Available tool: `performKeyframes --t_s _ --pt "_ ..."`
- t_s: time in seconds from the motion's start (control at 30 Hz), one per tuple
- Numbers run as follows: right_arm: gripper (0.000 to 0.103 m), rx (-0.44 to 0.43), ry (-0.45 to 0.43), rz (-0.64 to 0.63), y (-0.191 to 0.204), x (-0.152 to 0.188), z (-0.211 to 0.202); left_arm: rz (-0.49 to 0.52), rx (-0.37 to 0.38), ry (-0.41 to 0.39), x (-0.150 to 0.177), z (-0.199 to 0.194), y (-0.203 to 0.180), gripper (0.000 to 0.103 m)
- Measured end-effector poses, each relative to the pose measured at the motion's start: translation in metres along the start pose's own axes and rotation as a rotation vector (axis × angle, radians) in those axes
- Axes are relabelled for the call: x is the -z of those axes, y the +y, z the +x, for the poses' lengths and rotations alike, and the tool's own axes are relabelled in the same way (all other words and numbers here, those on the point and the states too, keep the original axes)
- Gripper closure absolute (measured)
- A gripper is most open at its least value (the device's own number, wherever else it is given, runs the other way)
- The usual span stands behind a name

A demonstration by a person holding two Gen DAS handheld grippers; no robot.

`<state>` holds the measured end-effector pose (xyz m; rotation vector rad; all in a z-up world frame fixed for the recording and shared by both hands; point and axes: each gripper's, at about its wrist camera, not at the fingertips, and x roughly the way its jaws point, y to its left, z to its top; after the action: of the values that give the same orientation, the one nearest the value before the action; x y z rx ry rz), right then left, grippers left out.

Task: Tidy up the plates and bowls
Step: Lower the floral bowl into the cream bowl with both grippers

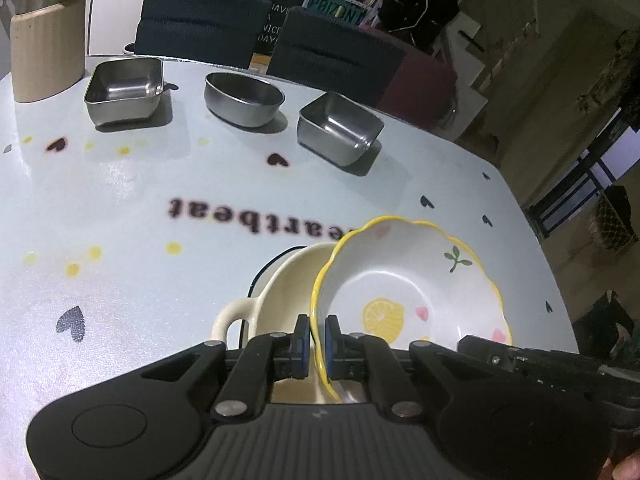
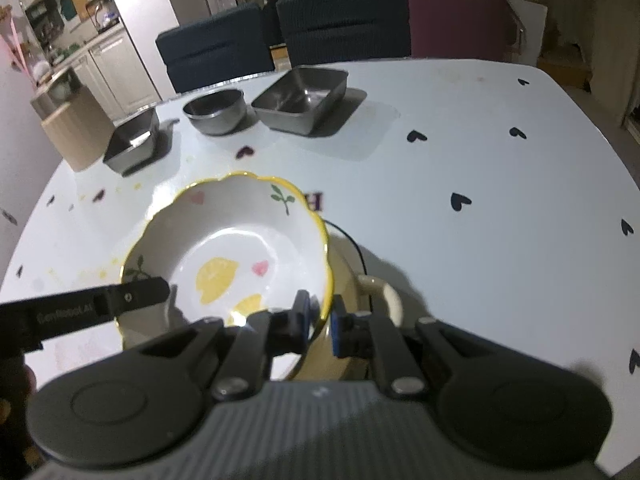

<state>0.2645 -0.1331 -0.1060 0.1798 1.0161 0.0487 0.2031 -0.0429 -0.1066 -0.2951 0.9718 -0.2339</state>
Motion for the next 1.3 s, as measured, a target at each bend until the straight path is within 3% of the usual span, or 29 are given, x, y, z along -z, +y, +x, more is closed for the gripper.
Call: performKeyframes --t_s 1.3 --pt "0.089 0.072 0.114 -0.078 0.022 -0.005 0.036 0.04 -0.026 0.103 0.003 0.025 0.013 0.092"
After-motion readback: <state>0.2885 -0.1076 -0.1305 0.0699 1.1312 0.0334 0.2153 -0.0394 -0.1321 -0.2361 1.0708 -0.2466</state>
